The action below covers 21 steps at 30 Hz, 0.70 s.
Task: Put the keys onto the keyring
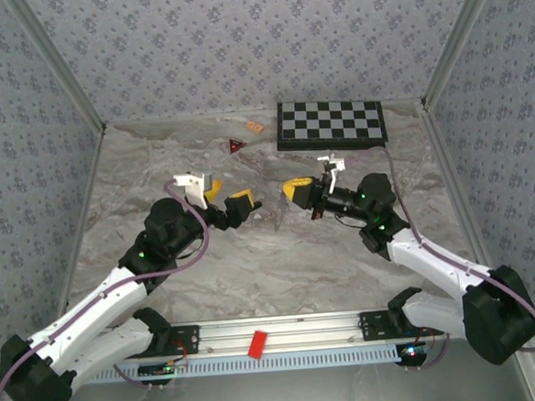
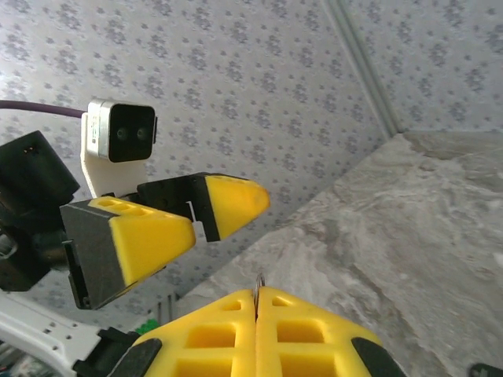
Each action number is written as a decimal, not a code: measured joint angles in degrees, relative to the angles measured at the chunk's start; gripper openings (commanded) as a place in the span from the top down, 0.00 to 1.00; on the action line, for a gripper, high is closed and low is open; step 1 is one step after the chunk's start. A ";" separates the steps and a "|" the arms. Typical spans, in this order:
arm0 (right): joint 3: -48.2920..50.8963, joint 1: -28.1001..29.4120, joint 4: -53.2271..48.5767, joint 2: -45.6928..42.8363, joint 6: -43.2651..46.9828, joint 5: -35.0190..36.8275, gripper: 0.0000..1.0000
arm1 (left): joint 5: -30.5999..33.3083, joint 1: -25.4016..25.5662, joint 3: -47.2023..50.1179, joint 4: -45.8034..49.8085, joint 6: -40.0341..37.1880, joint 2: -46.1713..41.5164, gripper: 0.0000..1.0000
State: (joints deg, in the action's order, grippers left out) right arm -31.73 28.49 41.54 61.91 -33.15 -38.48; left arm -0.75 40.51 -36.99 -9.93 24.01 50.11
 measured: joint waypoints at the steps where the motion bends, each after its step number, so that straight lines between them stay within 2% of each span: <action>1: 0.74 -0.35 -0.61 -1.09 0.76 0.61 1.00 | 0.70 -0.13 0.00 0.87 -0.22 0.28 0.00; 5: 3.58 -1.60 -2.27 -4.98 2.89 2.78 1.00 | 2.56 -1.01 0.00 3.08 -0.52 3.10 0.00; 14: 9.99 -4.04 -5.57 -13.25 4.63 5.09 1.00 | 3.41 -2.21 -3.56 8.83 -1.49 16.41 0.01; 16: 11.06 -4.24 -6.32 -15.26 4.85 5.77 1.00 | 3.39 -2.82 -5.38 9.42 -1.79 20.04 0.11; 21: 13.42 -4.26 -6.16 -18.21 5.09 7.34 1.00 | 2.10 -4.81 -9.79 10.03 -2.10 29.24 0.27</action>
State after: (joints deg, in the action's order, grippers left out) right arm -18.31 24.23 35.38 43.70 -28.05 -31.14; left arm 1.34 35.70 -46.78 0.10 21.91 79.35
